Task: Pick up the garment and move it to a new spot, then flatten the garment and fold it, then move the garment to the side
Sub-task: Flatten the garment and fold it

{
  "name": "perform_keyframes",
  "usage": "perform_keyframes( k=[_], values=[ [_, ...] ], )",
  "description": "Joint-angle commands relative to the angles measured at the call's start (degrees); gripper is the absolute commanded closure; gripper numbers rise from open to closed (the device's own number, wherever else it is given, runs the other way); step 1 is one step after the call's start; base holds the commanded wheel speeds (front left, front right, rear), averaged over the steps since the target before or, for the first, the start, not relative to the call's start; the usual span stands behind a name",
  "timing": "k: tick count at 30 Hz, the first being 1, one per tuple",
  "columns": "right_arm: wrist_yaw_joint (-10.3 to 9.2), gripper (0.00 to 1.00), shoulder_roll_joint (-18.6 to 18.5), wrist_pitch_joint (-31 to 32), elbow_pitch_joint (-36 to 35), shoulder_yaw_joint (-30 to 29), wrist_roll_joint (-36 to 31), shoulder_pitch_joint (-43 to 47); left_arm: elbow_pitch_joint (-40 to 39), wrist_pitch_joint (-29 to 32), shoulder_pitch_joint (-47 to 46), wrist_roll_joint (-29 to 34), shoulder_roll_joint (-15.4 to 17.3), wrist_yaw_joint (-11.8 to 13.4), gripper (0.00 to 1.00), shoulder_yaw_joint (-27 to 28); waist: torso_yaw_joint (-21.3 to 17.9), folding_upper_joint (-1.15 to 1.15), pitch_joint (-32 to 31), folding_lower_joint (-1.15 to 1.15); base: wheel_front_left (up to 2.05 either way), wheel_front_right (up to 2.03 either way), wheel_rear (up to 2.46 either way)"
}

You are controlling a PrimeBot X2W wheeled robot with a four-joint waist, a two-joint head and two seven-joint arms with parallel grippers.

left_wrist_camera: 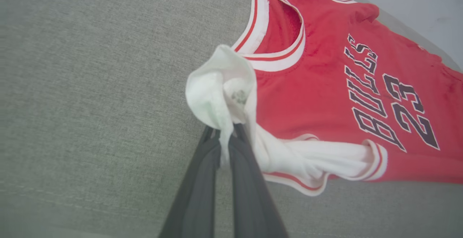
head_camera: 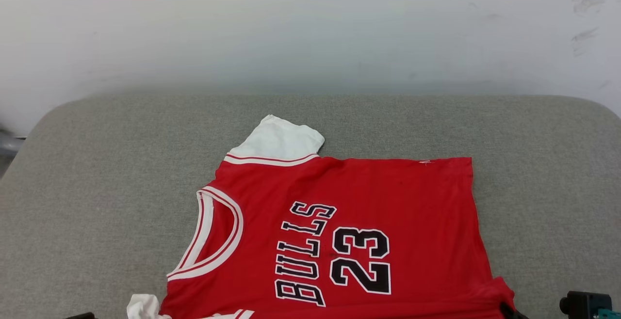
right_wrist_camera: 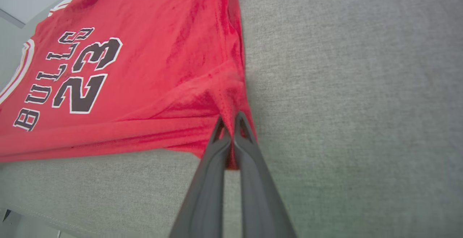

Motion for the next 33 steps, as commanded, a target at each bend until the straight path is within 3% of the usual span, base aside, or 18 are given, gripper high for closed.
perform_keyframes(
  k=[1,8,14,33],
  values=[
    [-0.78,1.00,-0.59,0.21,-0.67,-1.69,-0.57,0.68,0.02,-0.11,0.40,-0.02,1.37,1.09,1.00,1.50,0.08,-0.01,0.06,0.01,0.00,0.00,0.00],
    [-0.71,1.00,3.58,5.41,-8.31,-4.17,-5.90,1.44,-1.65,0.52,-4.43,1.58,1.85,0.42,1.00,0.18,-0.54,-0.01,0.95,0.01,0.00,0.00,0.00],
    [-0.50,1.00,4.39,7.85,-9.91,-2.76,-8.58,-3.19,1.81,0.33,-12.35,3.61,0.71,-1.60,1.00,-1.88,-1.62,-0.01,3.35,0.01,0.00,0.00,0.00],
    [-0.49,1.00,3.34,3.83,2.90,1.11,-8.56,-16.55,19.98,-1.95,-28.56,2.98,-4.51,-9.61,1.00,-4.99,-2.90,-0.01,13.11,0.01,0.00,0.00,0.00]
  ],
)
